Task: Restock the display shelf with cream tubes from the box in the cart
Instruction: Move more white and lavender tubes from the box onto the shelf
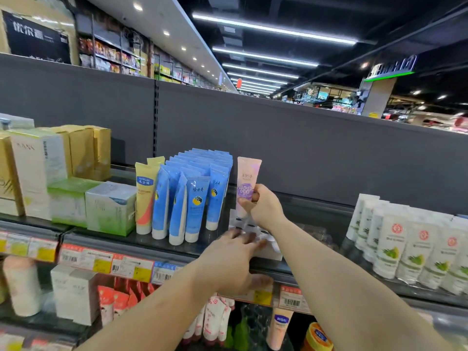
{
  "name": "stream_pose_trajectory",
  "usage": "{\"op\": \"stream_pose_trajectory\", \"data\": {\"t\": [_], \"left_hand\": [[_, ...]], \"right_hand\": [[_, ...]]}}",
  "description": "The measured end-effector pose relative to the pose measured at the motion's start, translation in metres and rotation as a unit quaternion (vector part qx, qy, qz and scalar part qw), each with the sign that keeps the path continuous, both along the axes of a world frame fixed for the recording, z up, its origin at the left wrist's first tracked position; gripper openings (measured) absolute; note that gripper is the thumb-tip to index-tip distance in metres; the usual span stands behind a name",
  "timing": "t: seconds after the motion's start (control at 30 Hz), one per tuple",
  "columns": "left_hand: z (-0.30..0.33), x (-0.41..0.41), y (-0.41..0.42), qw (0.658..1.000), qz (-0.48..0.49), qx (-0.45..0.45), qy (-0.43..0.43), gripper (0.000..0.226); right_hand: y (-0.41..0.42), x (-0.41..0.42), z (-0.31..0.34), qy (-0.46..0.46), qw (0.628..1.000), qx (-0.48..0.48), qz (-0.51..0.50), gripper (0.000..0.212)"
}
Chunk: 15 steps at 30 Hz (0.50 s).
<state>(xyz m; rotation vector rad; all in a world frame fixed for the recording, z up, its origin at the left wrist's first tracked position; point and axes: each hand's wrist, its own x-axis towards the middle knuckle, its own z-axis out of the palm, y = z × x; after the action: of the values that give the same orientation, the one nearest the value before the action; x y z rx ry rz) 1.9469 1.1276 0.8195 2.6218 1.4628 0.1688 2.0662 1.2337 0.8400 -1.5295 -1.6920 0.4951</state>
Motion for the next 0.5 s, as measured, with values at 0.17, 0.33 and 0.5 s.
{"op": "stream_pose_trajectory", "data": {"t": [0.17,0.33,0.5], "left_hand": [[-0.003,0.001,0.001,1.000,0.005,-0.002,0.000,0.082],[-0.005,0.001,0.000,1.000,0.007,-0.001,-0.017,0.080],[-0.002,0.001,-0.003,0.998,0.014,-0.007,-0.057,0.073]], "right_hand": [[0.003,-0.006,-0.007,0.003,0.999,-0.048,-0.016,0.039],[-0.001,-0.004,0.000,-0.034,0.997,-0.061,-0.014,0.043],[-0.023,0.008,0.005,-0.039,0.998,-0.038,0.014,0.047]]}}
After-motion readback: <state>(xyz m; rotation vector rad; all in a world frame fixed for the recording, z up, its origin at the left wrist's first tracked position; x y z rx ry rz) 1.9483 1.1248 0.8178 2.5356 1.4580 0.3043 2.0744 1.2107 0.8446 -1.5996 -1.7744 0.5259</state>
